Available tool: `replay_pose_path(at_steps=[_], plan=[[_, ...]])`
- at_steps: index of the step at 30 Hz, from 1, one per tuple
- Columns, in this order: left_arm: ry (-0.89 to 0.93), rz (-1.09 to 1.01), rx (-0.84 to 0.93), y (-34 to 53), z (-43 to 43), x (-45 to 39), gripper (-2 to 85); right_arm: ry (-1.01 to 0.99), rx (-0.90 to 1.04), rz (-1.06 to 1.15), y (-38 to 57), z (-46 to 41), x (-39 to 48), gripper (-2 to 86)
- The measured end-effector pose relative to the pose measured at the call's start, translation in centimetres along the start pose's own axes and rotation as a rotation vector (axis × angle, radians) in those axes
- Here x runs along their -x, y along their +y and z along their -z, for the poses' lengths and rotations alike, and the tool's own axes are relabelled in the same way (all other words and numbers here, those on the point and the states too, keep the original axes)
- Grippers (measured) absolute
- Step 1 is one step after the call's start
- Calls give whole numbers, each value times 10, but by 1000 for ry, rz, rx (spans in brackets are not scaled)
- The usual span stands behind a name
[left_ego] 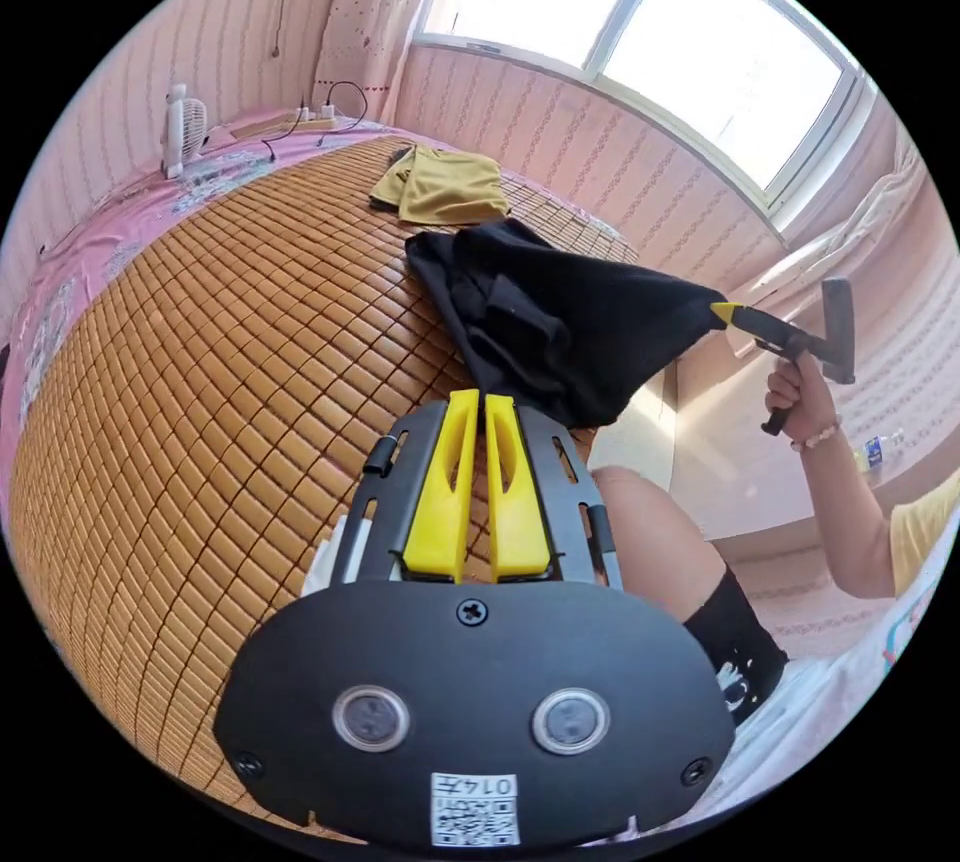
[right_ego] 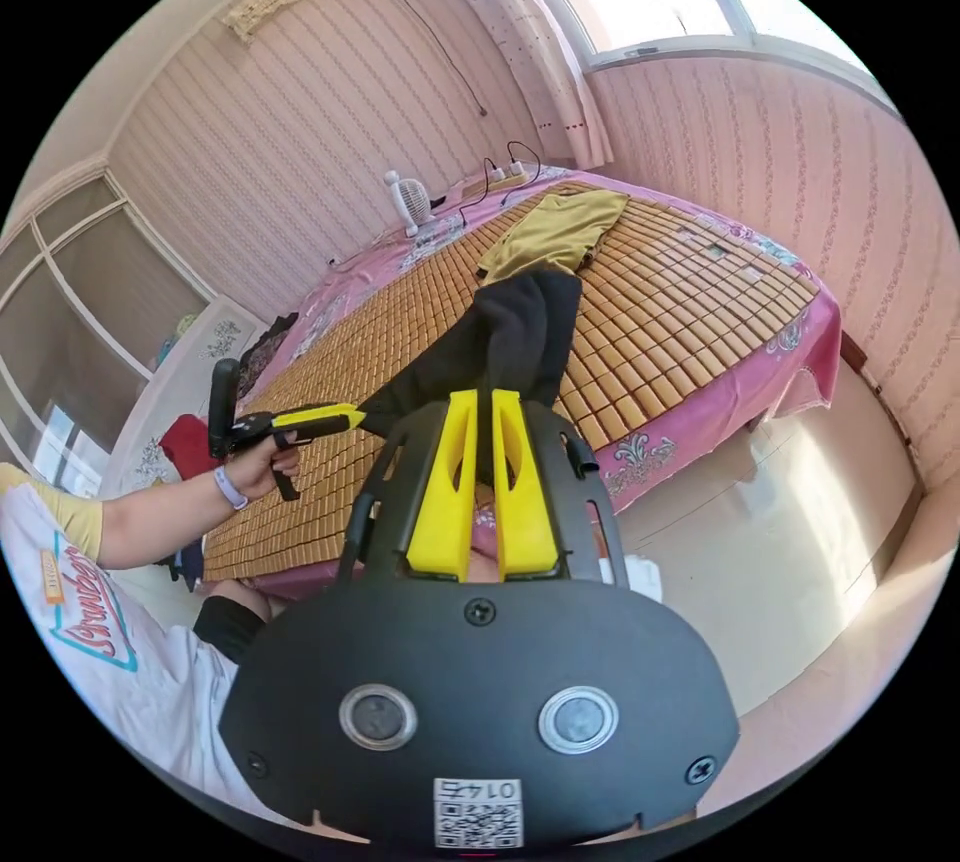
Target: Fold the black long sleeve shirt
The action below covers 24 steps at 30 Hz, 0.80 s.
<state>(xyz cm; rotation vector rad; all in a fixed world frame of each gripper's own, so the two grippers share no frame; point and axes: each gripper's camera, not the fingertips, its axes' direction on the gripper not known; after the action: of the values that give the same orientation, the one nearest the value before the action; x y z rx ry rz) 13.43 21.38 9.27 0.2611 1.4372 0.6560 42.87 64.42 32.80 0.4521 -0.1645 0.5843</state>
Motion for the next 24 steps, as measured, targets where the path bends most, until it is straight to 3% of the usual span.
replay_pose_path(at_steps=[7,16,21,24], plan=[[-59,218,-201,127,169,8,-5,-203,-5,-45,61,20,-1,11],[-402,188,-622,160,395,-61,-6,-360,-23,457,-58,0,163,7],[-503,105,-1057,155,530,-128,-7,-500,-289,562,-135,63,233,7],[-503,54,-1187,141,572,-163,-8,-624,-409,576,-181,102,254,7]])
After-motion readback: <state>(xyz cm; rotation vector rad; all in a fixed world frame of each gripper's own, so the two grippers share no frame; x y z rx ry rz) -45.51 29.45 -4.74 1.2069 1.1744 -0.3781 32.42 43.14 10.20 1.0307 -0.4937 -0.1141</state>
